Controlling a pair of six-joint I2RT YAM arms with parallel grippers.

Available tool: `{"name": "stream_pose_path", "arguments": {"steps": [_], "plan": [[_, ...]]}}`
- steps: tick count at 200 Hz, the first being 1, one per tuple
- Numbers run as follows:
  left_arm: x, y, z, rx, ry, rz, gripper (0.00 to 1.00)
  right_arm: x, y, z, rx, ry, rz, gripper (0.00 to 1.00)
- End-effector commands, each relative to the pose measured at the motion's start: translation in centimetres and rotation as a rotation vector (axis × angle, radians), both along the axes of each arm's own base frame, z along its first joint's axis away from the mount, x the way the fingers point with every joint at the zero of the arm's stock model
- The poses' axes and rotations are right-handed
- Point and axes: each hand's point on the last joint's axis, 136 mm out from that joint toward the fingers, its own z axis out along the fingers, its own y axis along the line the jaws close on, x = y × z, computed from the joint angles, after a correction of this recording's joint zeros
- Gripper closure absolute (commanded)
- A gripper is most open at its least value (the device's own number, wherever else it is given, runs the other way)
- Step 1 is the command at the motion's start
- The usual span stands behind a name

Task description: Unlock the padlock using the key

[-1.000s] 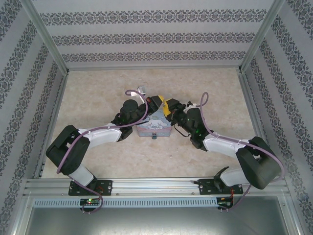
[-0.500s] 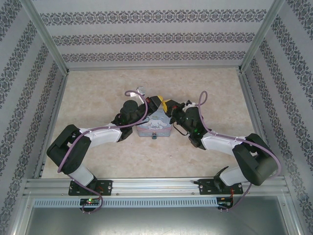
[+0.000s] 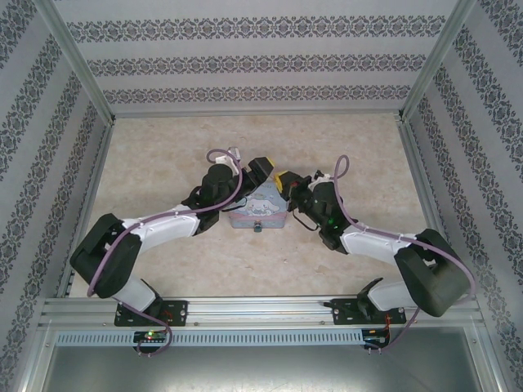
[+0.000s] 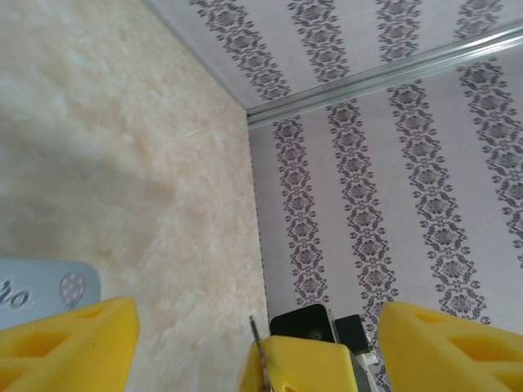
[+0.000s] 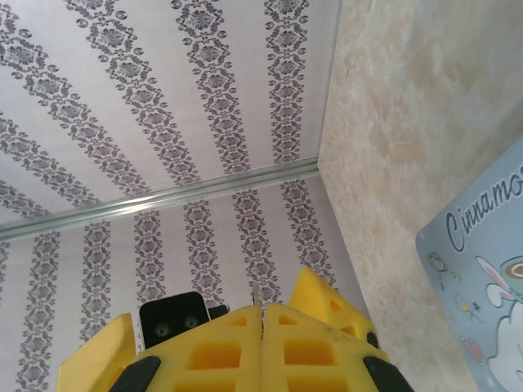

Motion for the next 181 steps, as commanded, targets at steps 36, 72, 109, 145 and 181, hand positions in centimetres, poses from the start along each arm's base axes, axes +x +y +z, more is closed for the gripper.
{"name": "stream_pose_path", "arguments": {"steps": [36, 72, 109, 145, 181], "plan": [[-1.3, 0.9, -1.3, -0.038, 0.225, 0.023, 0.32, -0.8, -0.9, -0.6, -0.174, -0.080, 0.005, 1.00], [-1.1, 0.0, -1.8, -0.123, 0.260, 0.016, 0.49, -0.7, -0.6, -0.6, -0.183, -0.086, 0.008, 1.00], [-1.0, -0.6, -2.0, -0.138, 0.261, 0.017, 0.63, -0.7, -0.5, -0.7, -0.185, -0.084, 0.007, 1.00], [-0.9, -1.3, -2.5, -0.144, 0.265, 0.018, 0.64, -0.7, -0.5, -1.0, -0.186, -0.076, 0.008, 1.00], [-0.8, -1.8, -2.6, -0.152, 0.267, 0.013, 0.68, -0.7, -0.5, -1.3, -0.190, -0.069, 0.009, 1.00]]}}
